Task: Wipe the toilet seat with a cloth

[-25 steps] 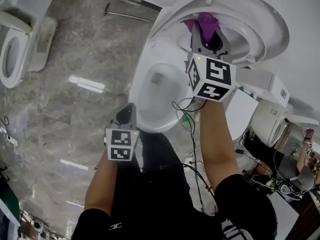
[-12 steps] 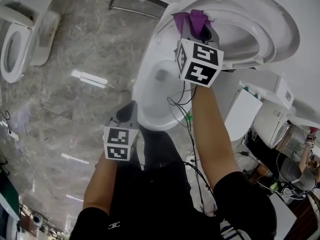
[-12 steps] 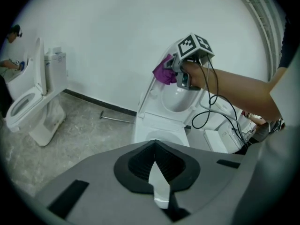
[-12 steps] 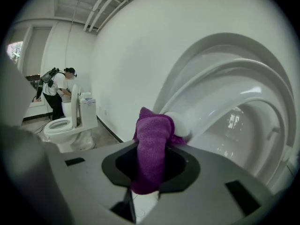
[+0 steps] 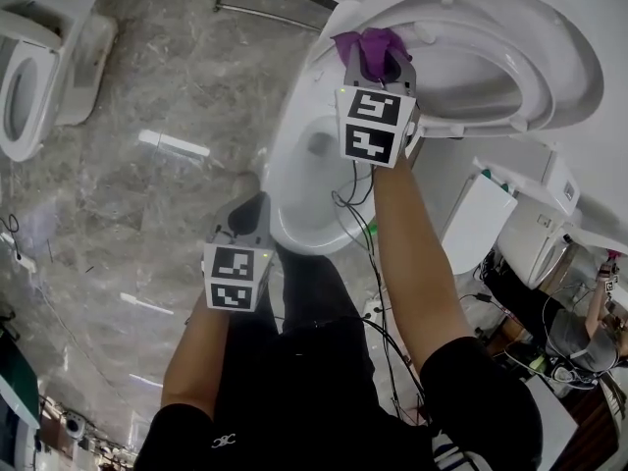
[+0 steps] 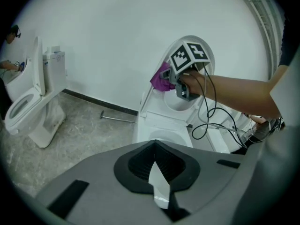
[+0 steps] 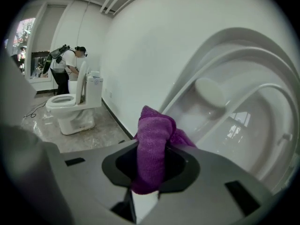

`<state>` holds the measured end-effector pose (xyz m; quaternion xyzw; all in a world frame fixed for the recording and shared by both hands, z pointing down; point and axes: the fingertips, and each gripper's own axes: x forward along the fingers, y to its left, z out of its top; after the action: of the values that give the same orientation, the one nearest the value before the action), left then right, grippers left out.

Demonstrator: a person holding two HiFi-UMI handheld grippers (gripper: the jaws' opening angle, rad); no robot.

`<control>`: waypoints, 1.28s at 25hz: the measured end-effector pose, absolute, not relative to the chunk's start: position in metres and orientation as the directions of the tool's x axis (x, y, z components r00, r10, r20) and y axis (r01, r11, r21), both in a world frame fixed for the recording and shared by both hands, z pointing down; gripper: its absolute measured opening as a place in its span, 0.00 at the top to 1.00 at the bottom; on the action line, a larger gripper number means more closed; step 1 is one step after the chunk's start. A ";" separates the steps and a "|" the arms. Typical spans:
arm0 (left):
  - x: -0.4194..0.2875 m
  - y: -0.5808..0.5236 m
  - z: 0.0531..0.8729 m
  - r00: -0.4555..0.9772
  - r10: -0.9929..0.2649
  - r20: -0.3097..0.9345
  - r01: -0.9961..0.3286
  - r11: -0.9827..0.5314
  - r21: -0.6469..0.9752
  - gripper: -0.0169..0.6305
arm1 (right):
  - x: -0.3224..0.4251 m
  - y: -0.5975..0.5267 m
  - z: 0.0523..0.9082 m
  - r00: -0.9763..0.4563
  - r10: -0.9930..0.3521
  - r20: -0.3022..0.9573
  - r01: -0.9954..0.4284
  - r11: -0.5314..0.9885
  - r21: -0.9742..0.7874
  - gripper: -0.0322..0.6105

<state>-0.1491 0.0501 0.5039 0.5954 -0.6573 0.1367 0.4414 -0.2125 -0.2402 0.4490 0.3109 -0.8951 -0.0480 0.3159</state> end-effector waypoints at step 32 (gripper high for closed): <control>-0.164 0.055 0.549 0.159 -0.608 0.777 -0.915 0.205 0.348 0.97 | -0.214 -0.219 0.614 -0.431 -0.498 0.752 -0.417 0.849 0.323 0.80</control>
<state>-0.1641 0.0545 0.5489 0.6080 -0.6264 0.1672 0.4583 -0.2136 -0.2193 0.6141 0.2709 -0.8448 -0.0441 0.4593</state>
